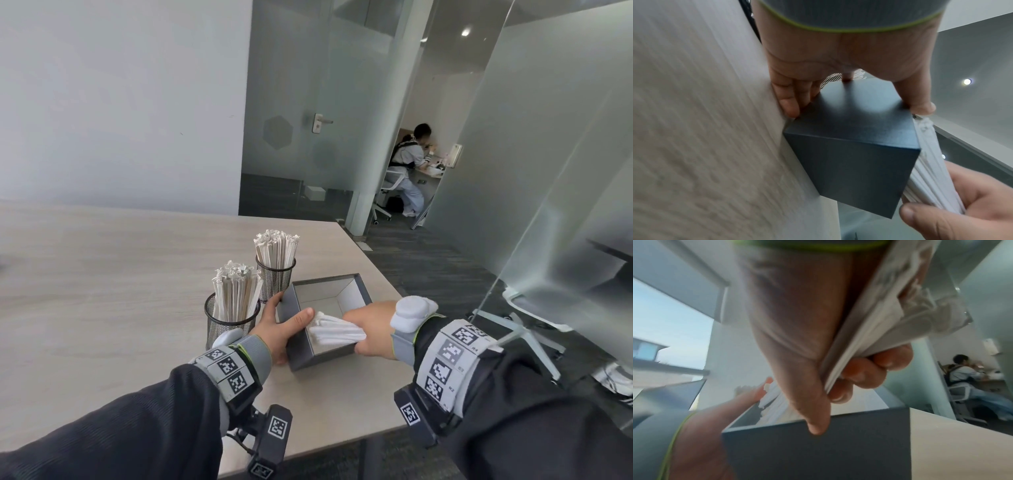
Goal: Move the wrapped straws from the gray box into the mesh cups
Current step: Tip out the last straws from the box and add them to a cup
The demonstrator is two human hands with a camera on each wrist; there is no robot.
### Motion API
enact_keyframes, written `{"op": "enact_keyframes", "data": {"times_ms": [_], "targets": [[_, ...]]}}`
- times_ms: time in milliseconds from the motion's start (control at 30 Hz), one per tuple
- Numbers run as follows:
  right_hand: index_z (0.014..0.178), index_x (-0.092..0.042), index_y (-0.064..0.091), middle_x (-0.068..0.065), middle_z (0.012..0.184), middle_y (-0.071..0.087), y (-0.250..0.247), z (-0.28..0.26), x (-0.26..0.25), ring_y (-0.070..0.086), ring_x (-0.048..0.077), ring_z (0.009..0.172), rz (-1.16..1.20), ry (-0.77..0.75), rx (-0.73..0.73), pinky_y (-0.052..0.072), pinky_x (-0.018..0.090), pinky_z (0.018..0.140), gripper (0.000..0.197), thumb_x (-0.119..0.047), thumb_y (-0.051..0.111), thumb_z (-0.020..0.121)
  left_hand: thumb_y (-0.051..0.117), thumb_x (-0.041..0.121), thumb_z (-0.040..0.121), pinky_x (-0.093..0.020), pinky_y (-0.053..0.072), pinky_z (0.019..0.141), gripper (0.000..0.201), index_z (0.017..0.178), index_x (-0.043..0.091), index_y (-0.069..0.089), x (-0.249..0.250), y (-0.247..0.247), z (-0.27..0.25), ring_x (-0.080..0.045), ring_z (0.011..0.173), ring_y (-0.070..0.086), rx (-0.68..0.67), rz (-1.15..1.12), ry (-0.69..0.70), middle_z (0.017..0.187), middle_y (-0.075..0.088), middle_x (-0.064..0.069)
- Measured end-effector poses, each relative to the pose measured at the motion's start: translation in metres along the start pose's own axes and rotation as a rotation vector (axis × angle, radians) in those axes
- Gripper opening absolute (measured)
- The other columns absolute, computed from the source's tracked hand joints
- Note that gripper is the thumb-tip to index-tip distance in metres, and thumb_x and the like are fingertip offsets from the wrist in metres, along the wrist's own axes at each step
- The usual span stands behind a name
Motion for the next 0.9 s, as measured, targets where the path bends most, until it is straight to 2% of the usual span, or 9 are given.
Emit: {"op": "enact_keyframes", "data": {"times_ms": [67,133,200,267,367,433,633,767,900], "targets": [[0.097,-0.023,0.053,-0.004,0.076,0.052,-0.003,-0.002,0.013,0.051,0.025,0.075,0.050,0.056,0.054,0.028,0.026,0.049,0.009,-0.022,0.054,0.088,0.070,0.023,0.090,-0.022,0.053,0.043,0.074,0.150,0.029,0.028,0.000,-0.002,0.003,-0.011,0.081,0.063,0.009,-0.021,-0.021,0.126,0.055,-0.005],[0.094,-0.025,0.052,-0.004,0.078,0.053,-0.003,-0.002,0.028,0.055,0.026,0.077,0.169,0.128,0.110,0.032,0.026,0.052,0.008,-0.022,0.053,0.086,0.080,0.043,0.079,-0.029,0.060,0.065,0.085,0.148,0.037,0.030,-0.001,-0.003,0.007,-0.016,0.095,0.065,0.015,0.009,-0.020,0.135,0.055,-0.003],[0.092,-0.025,0.053,-0.001,0.083,0.059,-0.001,-0.002,0.038,0.060,0.028,0.080,0.345,0.188,0.179,0.039,0.028,0.058,0.007,-0.026,0.053,0.085,0.080,0.061,0.059,-0.038,0.051,0.093,0.104,0.147,0.040,0.030,-0.001,-0.005,0.009,-0.024,0.112,0.060,0.035,0.090,-0.027,0.142,0.052,-0.002],[0.096,-0.022,0.059,0.002,0.086,0.064,0.005,-0.004,0.042,0.061,0.026,0.075,0.542,0.230,0.248,0.043,0.027,0.061,0.019,-0.034,0.052,0.083,0.072,0.071,0.051,-0.039,0.042,0.102,0.112,0.149,0.037,0.029,0.000,-0.004,0.012,-0.030,0.123,0.052,0.067,0.192,-0.041,0.144,0.048,-0.003],[0.103,-0.023,0.061,0.001,0.081,0.063,0.018,-0.004,0.038,0.056,0.018,0.055,0.812,0.278,0.298,0.044,0.021,0.048,0.021,-0.025,0.051,0.085,0.067,0.075,0.052,-0.040,0.040,0.107,0.114,0.150,0.032,0.029,0.000,0.000,0.013,-0.034,0.128,0.050,0.100,0.249,-0.052,0.146,0.047,-0.008],[0.102,-0.024,0.060,0.000,0.069,0.060,0.023,-0.004,0.040,0.057,0.017,0.049,0.916,0.298,0.333,0.048,0.023,0.050,0.020,-0.020,0.049,0.086,0.067,0.078,0.055,-0.042,0.038,0.109,0.113,0.151,0.031,0.029,0.000,0.006,0.015,-0.034,0.129,0.049,0.102,0.260,-0.060,0.147,0.047,-0.010],[0.095,-0.015,0.059,0.007,0.069,0.063,0.036,0.002,0.048,0.064,0.023,0.054,1.276,0.352,0.445,0.051,0.034,0.056,0.020,-0.009,0.046,0.081,0.048,0.088,0.037,-0.048,0.032,0.114,0.128,0.148,0.024,0.037,-0.007,0.004,0.027,-0.034,0.132,0.046,0.152,0.337,-0.088,0.145,0.050,-0.010],[0.097,-0.012,0.060,0.009,0.065,0.060,0.037,0.002,0.042,0.059,0.024,0.051,1.377,0.344,0.482,0.052,0.032,0.053,0.023,-0.005,0.048,0.079,0.044,0.088,0.048,-0.043,0.031,0.114,0.118,0.147,0.023,0.041,-0.003,0.003,0.023,-0.032,0.132,0.046,0.140,0.398,-0.094,0.144,0.050,-0.008],[0.090,-0.012,0.056,0.007,0.059,0.046,0.034,0.002,0.022,0.042,0.019,0.044,1.375,0.214,0.461,0.043,0.032,0.050,0.006,-0.015,0.054,0.085,0.046,0.077,0.077,-0.038,0.026,0.115,0.094,0.151,0.021,0.035,0.014,0.004,0.009,-0.027,0.140,0.038,0.119,0.429,0.016,0.154,0.041,-0.003]]}}
Point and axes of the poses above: each hand's wrist, its own z-axis towards the middle knuckle, its own y-axis out of the palm, x = y × z, the point moved 6 cm from there along z, towards the middle knuckle
